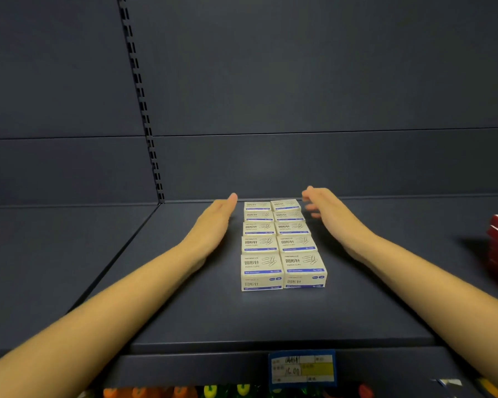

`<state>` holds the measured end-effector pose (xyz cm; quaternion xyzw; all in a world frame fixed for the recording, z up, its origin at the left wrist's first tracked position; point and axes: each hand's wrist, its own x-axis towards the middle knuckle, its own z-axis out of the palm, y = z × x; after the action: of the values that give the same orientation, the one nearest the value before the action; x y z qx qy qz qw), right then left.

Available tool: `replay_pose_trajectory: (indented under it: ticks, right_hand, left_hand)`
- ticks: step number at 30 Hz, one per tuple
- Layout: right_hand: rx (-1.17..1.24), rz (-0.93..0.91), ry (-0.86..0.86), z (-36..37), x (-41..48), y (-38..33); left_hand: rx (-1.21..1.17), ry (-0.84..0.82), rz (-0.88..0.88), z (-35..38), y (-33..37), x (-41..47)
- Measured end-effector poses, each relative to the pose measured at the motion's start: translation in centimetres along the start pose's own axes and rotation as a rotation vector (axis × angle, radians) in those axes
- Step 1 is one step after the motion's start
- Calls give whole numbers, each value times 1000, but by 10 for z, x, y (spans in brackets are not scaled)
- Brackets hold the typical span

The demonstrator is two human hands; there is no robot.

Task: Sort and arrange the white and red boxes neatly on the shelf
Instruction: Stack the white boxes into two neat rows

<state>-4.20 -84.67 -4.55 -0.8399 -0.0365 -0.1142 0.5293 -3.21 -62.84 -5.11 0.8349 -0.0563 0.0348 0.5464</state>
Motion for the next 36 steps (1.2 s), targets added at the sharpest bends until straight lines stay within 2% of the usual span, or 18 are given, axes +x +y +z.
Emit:
replay_pose_trajectory:
  ticks: [4,9,16,24,36]
  right_hand:
    - [11,54,9,13,31,-2]
    - [20,79,-80,21,38,0]
    - [-30,138,-124,25,35,-4]
    - [-156,98,-141,27,32,-7]
    - [-191,70,-133,26,22,-7]
  left_hand:
    - [-59,5,-64,21,9,31]
    - [-72,-68,-9,30,7,42]
    - [49,-117,30,31,1,52]
    - [98,-133,42,29,3,49]
    - [118,-139,54,28,8,29]
